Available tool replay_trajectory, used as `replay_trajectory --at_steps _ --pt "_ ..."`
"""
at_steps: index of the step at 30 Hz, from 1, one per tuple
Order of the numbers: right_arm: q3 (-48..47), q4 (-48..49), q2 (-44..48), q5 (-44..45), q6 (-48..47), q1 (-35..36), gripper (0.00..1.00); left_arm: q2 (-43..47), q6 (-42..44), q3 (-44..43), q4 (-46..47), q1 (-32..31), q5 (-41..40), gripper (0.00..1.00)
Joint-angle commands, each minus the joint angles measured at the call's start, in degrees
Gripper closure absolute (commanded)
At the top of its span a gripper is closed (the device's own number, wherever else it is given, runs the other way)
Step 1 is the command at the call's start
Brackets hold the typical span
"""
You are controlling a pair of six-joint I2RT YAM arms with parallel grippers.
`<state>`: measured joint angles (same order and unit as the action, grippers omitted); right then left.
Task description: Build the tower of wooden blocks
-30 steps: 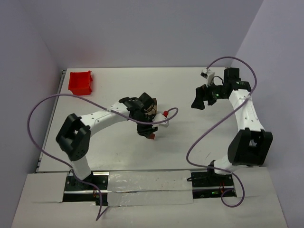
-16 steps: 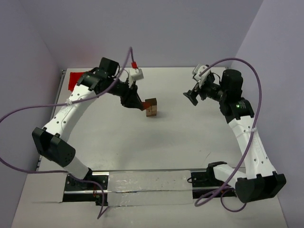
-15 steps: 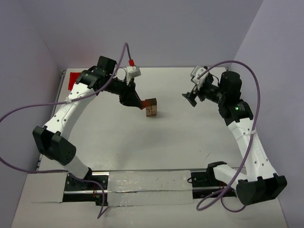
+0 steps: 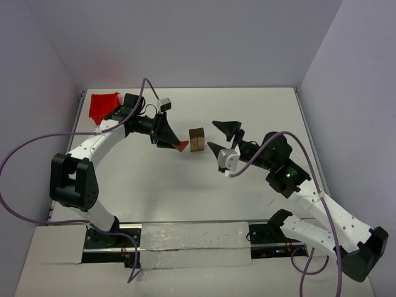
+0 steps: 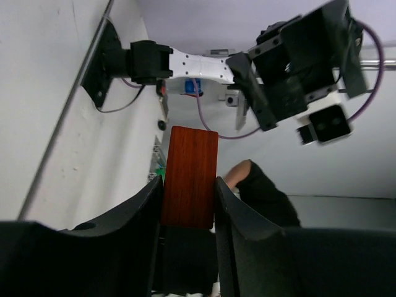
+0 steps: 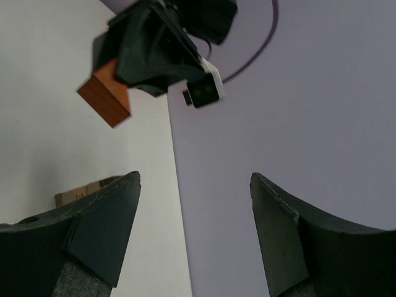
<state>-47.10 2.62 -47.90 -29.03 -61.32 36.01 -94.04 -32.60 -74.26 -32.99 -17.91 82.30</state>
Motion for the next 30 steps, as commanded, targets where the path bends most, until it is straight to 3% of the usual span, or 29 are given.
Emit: replay_trajectory --at_steps 1,9,13,30 --pt "2.16 7.76 -1.83 -1.89 -10.36 6.52 0.23 4.10 -13.90 3.65 7.55 0.86 14.73 1.00" --pt "1.13 9.78 -10.34 -0.58 -12.57 16.73 0.32 5.97 -18.31 7.08 7.82 2.95 14.82 1.00" --pt "0.96 8.65 -12.44 -1.12 -14.15 18.50 0.38 5.20 -19.93 7.79 7.79 3.94 14.83 1.00" --pt "2.44 17.48 -19.00 6.80 -17.43 20.03 0.41 6.90 -19.82 12.47 3.50 3.94 14.90 1.00"
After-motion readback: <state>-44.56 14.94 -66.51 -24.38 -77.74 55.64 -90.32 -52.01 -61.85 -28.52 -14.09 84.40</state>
